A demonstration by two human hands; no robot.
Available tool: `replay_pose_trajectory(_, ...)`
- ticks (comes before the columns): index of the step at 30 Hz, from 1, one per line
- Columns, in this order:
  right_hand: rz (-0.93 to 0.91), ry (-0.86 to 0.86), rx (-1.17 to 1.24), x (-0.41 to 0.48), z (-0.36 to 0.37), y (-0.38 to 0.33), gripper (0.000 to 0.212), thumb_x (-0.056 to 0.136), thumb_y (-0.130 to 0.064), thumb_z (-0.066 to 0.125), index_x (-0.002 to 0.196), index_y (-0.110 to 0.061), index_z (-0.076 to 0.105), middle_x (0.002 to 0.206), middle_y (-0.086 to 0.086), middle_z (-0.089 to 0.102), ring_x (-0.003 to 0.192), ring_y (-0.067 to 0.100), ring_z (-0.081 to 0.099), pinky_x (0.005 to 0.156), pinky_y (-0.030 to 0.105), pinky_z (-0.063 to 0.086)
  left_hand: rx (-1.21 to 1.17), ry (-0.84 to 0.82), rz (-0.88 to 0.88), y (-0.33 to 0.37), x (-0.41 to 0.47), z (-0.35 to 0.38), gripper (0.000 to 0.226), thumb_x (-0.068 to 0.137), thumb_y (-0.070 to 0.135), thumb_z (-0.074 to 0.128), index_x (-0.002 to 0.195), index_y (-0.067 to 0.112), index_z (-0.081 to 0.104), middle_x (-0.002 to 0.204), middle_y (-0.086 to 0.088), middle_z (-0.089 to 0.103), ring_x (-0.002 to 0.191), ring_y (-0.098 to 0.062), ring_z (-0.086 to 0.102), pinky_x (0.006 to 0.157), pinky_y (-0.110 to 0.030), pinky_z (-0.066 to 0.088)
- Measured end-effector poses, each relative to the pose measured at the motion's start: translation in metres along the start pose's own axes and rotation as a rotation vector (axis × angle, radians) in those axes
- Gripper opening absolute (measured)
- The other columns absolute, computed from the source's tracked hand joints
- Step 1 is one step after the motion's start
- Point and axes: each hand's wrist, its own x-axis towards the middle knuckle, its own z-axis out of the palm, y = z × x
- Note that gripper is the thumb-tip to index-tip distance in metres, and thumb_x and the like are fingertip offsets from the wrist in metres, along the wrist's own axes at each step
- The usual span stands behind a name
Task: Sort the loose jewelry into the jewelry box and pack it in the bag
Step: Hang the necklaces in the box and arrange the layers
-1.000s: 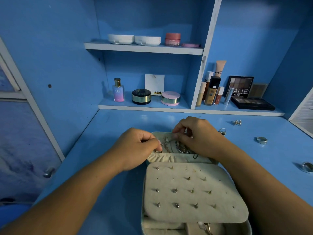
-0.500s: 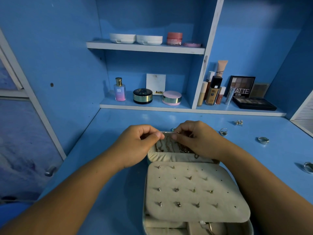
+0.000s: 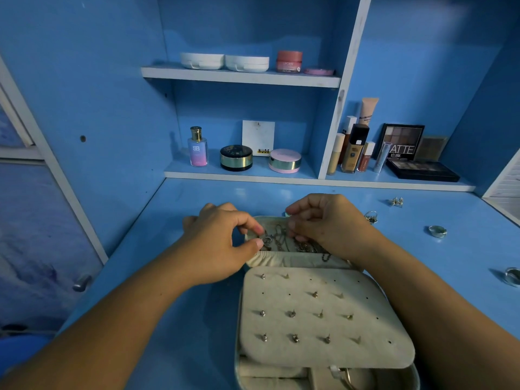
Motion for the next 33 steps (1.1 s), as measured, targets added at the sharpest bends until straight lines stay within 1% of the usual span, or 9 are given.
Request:
replay_pose_trajectory(6,-0.274,-0.078,-0.507,-0.005,-0.002,0.0,0.029,0.089,-0.015,0.057,0.114,-0.027,0.067,0.099,-0.013,0.059,0.082,0.002,0.054,0.069,0.006,0.038,0.082,-0.008,0.02,-0.003,-0.002,0.0,0.014,0.081,0.054,0.065,0.083,0.041,0.07,0.088,0.015,0.052,0.095,0.001,0.04,0.082,-0.031,0.021)
replay_pose_trajectory(10,-0.321,-0.202,-0.612,-0.007,0.004,0.001,0.035,0.09,-0.018,0.052,0.121,-0.033,0.063,0.099,-0.01,0.049,0.098,0.008,0.043,0.085,0.022,0.036,0.098,0.004,0.033,-0.003,-0.002,0.0,0.016,0.078,0.057,0.067,0.078,0.041,0.069,0.087,0.015,0.053,0.094,0.001,0.041,0.082,-0.032,0.022)
replay_pose_trajectory(12,-0.307,-0.231,-0.587,-0.009,0.002,-0.002,0.032,0.089,-0.016,0.051,0.11,-0.033,0.068,0.097,-0.011,0.056,0.097,0.009,0.047,0.084,0.026,0.04,0.103,0.009,0.034,-0.003,-0.001,0.0,0.017,0.077,0.057,0.068,0.073,0.041,0.067,0.086,0.015,0.053,0.093,0.002,0.042,0.081,-0.032,0.023)
replay_pose_trajectory(16,-0.207,-0.242,-0.402,-0.012,-0.004,-0.007,0.028,0.087,-0.011,0.051,0.087,-0.03,0.072,0.083,-0.005,0.07,0.063,0.006,0.057,0.06,0.021,0.047,0.108,0.005,0.037,-0.004,-0.001,0.0,0.018,0.076,0.057,0.067,0.071,0.039,0.066,0.085,0.015,0.054,0.092,0.002,0.042,0.08,-0.033,0.024)
replay_pose_trajectory(18,-0.212,-0.183,-0.391,-0.01,-0.004,-0.005,0.026,0.089,-0.013,0.052,0.094,-0.03,0.072,0.085,-0.005,0.069,0.073,0.011,0.063,0.069,0.027,0.052,0.102,-0.005,0.036,-0.003,0.0,0.0,0.017,0.077,0.054,0.067,0.073,0.037,0.067,0.085,0.014,0.053,0.091,0.001,0.043,0.081,-0.033,0.025)
replay_pose_trajectory(21,-0.238,-0.246,-0.452,-0.012,-0.002,-0.007,0.028,0.088,-0.013,0.052,0.1,-0.03,0.071,0.09,-0.016,0.06,0.082,0.001,0.058,0.071,0.014,0.044,0.083,-0.019,0.033,-0.004,0.0,0.001,0.016,0.08,0.051,0.067,0.074,0.036,0.067,0.086,0.013,0.053,0.091,-0.001,0.044,0.084,-0.034,0.028)
replay_pose_trajectory(26,-0.189,-0.306,-0.404,-0.016,-0.004,-0.01,0.026,0.084,-0.011,0.054,0.084,-0.031,0.07,0.073,-0.001,0.066,0.053,0.001,0.048,0.054,0.012,0.038,0.068,-0.021,0.033,-0.005,0.0,0.002,0.015,0.08,0.05,0.067,0.072,0.038,0.065,0.086,0.013,0.054,0.09,-0.001,0.044,0.085,-0.034,0.028)
replay_pose_trajectory(30,-0.235,-0.284,-0.425,-0.014,-0.004,-0.007,0.027,0.085,-0.017,0.06,0.107,-0.032,0.067,0.086,-0.01,0.061,0.072,-0.001,0.055,0.066,0.012,0.043,0.05,-0.021,0.031,-0.006,0.001,0.002,0.015,0.079,0.049,0.068,0.074,0.036,0.067,0.086,0.013,0.054,0.088,0.0,0.045,0.086,-0.034,0.029)
replay_pose_trajectory(33,-0.24,-0.339,-0.464,-0.013,-0.001,-0.004,0.02,0.082,-0.024,0.062,0.097,-0.036,0.069,0.083,-0.013,0.063,0.074,0.001,0.057,0.068,0.021,0.045,0.041,-0.024,0.031,-0.007,0.0,0.002,0.015,0.079,0.049,0.069,0.075,0.036,0.068,0.087,0.013,0.055,0.09,-0.001,0.046,0.087,-0.035,0.031)
